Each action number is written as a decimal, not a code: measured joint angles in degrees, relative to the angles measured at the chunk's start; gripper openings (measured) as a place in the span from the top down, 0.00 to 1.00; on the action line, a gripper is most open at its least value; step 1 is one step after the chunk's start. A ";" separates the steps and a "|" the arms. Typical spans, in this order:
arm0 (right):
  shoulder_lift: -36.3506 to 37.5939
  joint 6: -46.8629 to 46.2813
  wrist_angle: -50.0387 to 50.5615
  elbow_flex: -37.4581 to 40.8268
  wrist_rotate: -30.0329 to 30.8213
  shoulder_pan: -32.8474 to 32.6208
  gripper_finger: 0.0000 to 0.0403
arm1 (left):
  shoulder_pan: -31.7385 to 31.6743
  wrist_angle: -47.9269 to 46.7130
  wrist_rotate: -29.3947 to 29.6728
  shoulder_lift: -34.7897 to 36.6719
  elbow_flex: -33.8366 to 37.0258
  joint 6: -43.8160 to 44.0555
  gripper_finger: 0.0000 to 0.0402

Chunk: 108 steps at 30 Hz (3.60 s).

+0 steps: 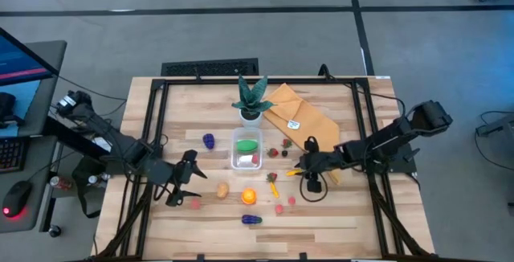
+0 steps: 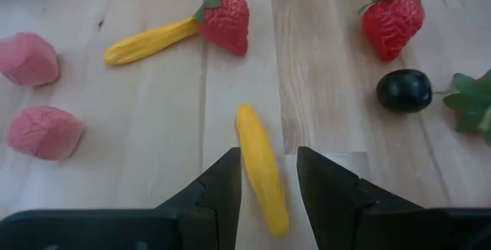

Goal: Pick and placing Produce into tupperware
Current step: Put the top yellow corn into the transparent bin

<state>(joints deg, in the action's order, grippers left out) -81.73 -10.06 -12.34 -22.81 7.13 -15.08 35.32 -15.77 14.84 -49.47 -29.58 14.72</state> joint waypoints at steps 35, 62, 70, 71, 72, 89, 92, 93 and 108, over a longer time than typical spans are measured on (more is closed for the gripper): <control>-8.83 -1.51 -7.06 -0.13 -0.28 0.29 0.86 | 4.69 -0.83 8.52 -0.02 0.00 3.38 0.28; -9.07 1.59 -6.05 -2.17 0.12 0.22 0.87 | 4.67 -1.97 9.98 -0.02 0.00 3.52 0.28; -9.11 2.95 1.52 -6.53 -0.26 1.08 0.87 | 4.67 -2.68 10.02 -0.02 0.00 3.58 0.28; -9.11 3.38 2.22 -7.08 -0.23 1.08 0.87 | 4.67 -2.94 10.03 -0.02 0.00 3.81 0.28; -9.11 3.94 2.76 -7.63 -0.21 1.08 0.87 | 4.67 -3.03 10.05 -0.02 0.00 4.00 0.28; -9.01 8.62 24.05 -21.56 0.63 1.36 0.87 | 4.67 -3.43 10.05 -0.04 0.00 4.59 0.28; -8.98 9.79 28.99 -25.13 2.40 1.29 0.87 | 4.67 -4.06 10.03 -0.04 0.00 5.12 0.28; -8.98 10.32 30.43 -26.25 3.00 1.29 0.87 | 4.67 -4.37 10.03 -0.04 0.00 5.45 0.28; -8.90 25.80 25.31 -35.93 4.90 4.85 0.87 | 4.69 5.78 11.38 -0.02 10.11 7.14 0.28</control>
<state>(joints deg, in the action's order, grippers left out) -90.63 15.74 12.97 -58.74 12.03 -10.22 40.00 -9.99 26.22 -49.50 -19.47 21.87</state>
